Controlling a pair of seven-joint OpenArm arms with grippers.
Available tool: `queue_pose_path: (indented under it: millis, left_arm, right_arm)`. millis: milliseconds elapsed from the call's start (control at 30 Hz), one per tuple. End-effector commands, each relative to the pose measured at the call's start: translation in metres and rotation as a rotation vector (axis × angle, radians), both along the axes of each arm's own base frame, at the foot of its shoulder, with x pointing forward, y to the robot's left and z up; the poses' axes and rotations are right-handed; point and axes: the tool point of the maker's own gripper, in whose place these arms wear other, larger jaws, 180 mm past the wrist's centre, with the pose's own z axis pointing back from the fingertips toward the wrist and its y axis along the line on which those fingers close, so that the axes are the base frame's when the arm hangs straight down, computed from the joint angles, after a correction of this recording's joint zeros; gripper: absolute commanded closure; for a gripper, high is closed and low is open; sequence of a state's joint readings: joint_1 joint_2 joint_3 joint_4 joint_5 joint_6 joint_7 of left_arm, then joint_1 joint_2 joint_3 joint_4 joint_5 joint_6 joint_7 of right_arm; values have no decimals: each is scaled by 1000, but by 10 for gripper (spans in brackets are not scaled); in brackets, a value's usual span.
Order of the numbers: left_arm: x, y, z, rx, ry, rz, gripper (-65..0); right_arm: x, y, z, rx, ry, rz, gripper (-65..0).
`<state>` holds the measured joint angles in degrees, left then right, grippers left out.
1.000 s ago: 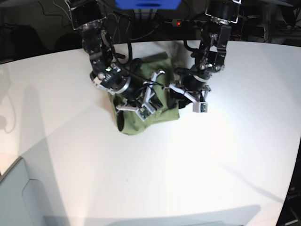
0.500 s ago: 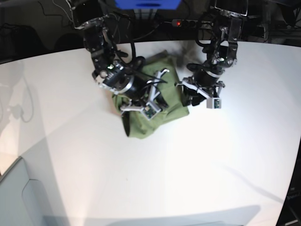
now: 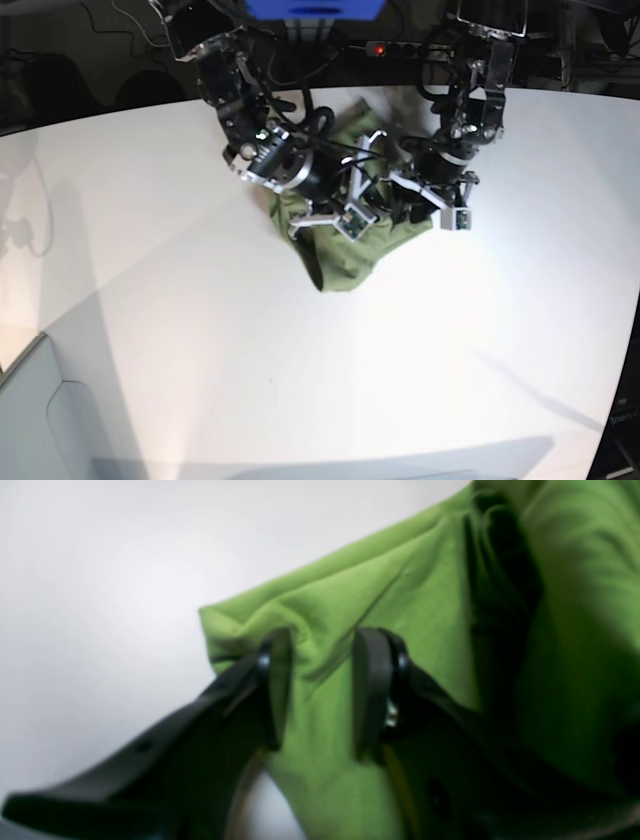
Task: Fold the T-shirt properly
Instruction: 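Grasp the shirt with both grippers and lift it, bunching it together, then drag the bunched shirt with the right gripper and release the left gripper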
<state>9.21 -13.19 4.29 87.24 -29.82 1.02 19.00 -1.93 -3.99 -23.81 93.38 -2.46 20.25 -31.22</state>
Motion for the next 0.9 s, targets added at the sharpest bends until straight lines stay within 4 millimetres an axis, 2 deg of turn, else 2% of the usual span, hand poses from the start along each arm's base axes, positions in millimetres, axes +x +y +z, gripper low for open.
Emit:
queue_pose_path:
  millis: [0,67,300,367,433,533,600,700,867]
  left_arm:
    - [5,-2,14,-12,-50,-3,-202]
    - [10,-7,32,-19,-97,-15,-201]
    - [-10,-18,64,-39,-160,-40,-197]
    - [-20,-7,59,-30,-138,-8,-190]
    - [-26,2,52,-29,-116,31,-148]
    - [-38,21,29,-26,-50,107,-11]
    - [-45,24,11,-27,0,123,0]
    - [-49,27,-6,-30,44,138,0]
    - [-44,26,-12,-39,51,148,0]
  right_arm:
    - [7,6,17,55,-38,-2,-1]
    - [9,4,18,55,-39,-8,-1]
    - [15,-1,19,40,-59,-8,-1]
    - [15,-1,19,40,-59,-8,-1]
    - [15,-1,20,40,-60,-8,-1]
    - [15,-1,20,40,-60,-8,-1]
    - [15,-1,20,40,-62,-8,-1]
    - [15,0,23,44,-67,-7,-1]
    - [12,4,28,58,-75,-1,-1]
